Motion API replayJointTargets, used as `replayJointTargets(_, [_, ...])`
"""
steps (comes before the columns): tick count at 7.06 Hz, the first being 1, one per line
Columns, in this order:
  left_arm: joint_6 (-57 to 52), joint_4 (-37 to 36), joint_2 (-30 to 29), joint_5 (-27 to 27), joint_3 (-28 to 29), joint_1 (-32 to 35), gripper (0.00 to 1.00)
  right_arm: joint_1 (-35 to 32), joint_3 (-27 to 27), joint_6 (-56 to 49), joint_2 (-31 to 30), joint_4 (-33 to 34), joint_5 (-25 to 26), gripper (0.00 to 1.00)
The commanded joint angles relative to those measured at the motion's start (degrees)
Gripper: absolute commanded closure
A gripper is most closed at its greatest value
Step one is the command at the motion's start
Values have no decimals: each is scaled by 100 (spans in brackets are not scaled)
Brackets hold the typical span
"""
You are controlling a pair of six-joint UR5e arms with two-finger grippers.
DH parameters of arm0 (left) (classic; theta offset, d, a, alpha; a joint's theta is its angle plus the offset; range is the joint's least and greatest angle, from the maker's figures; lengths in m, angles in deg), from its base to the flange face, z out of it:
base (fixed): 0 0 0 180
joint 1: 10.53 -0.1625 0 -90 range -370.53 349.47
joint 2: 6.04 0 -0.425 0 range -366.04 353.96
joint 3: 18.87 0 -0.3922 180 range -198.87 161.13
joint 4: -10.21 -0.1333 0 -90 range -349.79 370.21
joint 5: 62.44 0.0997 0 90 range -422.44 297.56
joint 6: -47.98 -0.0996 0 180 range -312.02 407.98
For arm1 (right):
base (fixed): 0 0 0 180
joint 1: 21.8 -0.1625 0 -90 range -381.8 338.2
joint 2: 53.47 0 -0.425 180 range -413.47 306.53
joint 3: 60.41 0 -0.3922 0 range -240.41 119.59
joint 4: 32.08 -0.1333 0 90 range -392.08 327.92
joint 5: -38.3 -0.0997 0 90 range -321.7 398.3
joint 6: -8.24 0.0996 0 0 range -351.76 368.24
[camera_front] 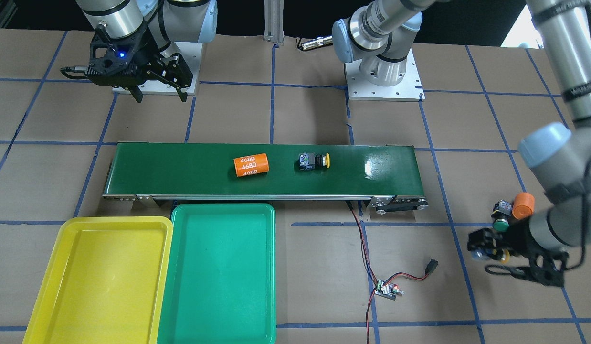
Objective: Sort buttons by color to trays
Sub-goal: 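Place the second yellow-capped button on the belt with the left gripper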
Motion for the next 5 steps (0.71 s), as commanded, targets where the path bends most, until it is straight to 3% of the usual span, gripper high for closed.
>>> replayJointTargets(1, [951, -33, 1507, -486, -1684, 403, 100, 9, -15, 9, 3, -21, 51, 0])
replayJointTargets(2, [1304, -59, 1914, -499, -2152, 718, 100, 9, -15, 44, 3, -21, 86, 0])
replayJointTargets(4, [1665, -488, 2032, -481, -2716, 1168, 100, 27, -6, 9, 3, -82, 208, 0])
replayJointTargets(5, [1711, -977, 1954, -482, -2963, 1247, 100, 27, -6, 18, -6, -117, 601, 0])
